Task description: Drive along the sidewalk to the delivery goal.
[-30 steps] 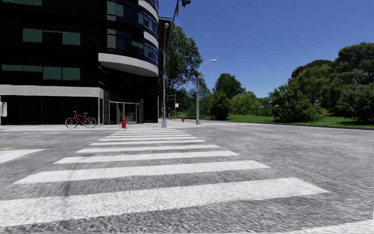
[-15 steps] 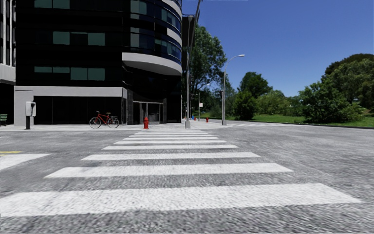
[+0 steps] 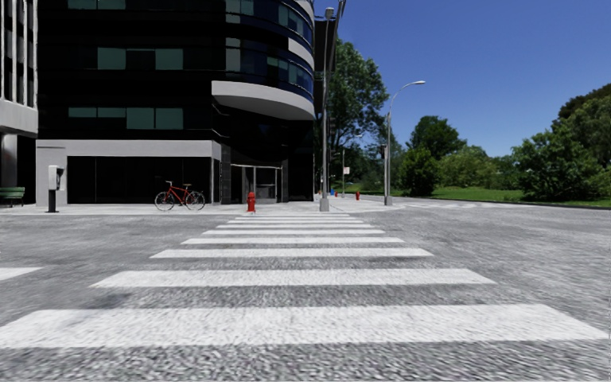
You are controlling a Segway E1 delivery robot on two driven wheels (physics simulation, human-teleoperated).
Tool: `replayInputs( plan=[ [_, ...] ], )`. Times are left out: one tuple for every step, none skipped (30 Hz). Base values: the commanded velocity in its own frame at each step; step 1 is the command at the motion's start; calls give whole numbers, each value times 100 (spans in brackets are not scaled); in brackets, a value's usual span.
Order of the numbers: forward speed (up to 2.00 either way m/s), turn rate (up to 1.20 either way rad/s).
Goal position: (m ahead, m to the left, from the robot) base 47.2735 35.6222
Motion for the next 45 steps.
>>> replayInputs(
  plan=[
    [200,39],
    [200,39],
    [200,39],
    [200,39],
    [200,39],
    [200,27],
    [200,7],
    [200,7],
    [200,0],
    [200,0],
    [200,0],
    [200,0],
    [200,0],
    [200,0],
    [200,0],
    [200,0],
    [200,0],
    [200,0],
    [200,0],
    [200,0],
    [200,0],
    [200,0],
    [200,0],
    [200,0],
    [200,0],
    [200,0],
    [200,0],
    [200,0],
    [200,0],
    [200,0],
    [200,0],
    [200,0],
    [200,0],
    [200,0],
    [200,0],
    [200,0],
    [200,-4],
    [200,-4],
    [200,-12],
    [200,-16],
    [200,-19],
    [200,-19],
    [200,-20],
    [200,-20],
    [200,-16]
  ],
)
